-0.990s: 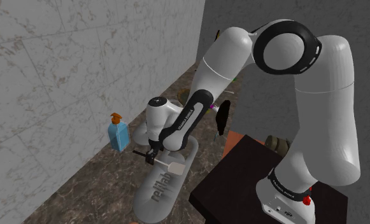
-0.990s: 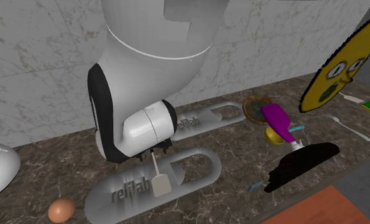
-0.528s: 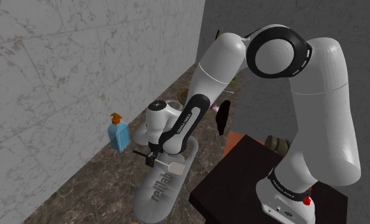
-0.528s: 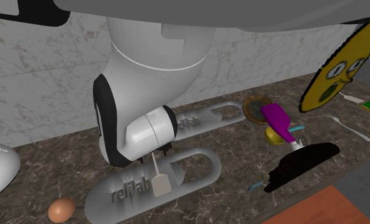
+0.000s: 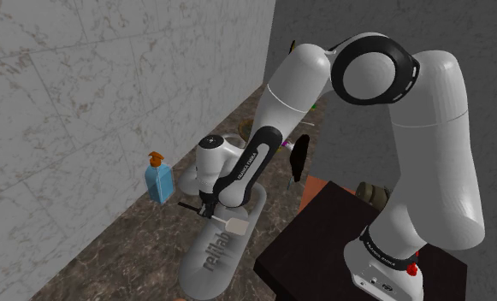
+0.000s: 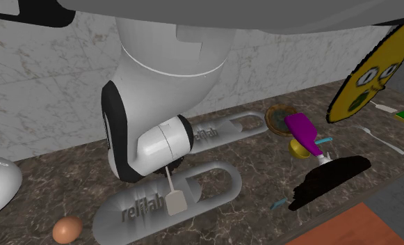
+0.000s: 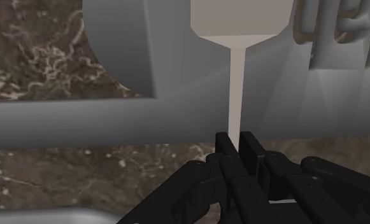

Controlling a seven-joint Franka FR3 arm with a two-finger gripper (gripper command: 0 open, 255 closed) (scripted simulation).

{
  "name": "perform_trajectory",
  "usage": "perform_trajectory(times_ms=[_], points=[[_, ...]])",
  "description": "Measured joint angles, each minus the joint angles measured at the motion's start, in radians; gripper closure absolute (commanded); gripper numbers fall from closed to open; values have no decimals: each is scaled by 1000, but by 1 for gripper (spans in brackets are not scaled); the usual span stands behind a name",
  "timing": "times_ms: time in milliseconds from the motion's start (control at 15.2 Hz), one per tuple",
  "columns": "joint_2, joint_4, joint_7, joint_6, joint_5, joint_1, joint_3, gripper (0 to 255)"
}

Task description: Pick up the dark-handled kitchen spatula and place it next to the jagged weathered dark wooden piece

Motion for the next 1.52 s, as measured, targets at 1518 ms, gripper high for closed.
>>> perform_trajectory(times_ms=[1518], points=[[-208,-51,-46,-159,63,-49,63,255]])
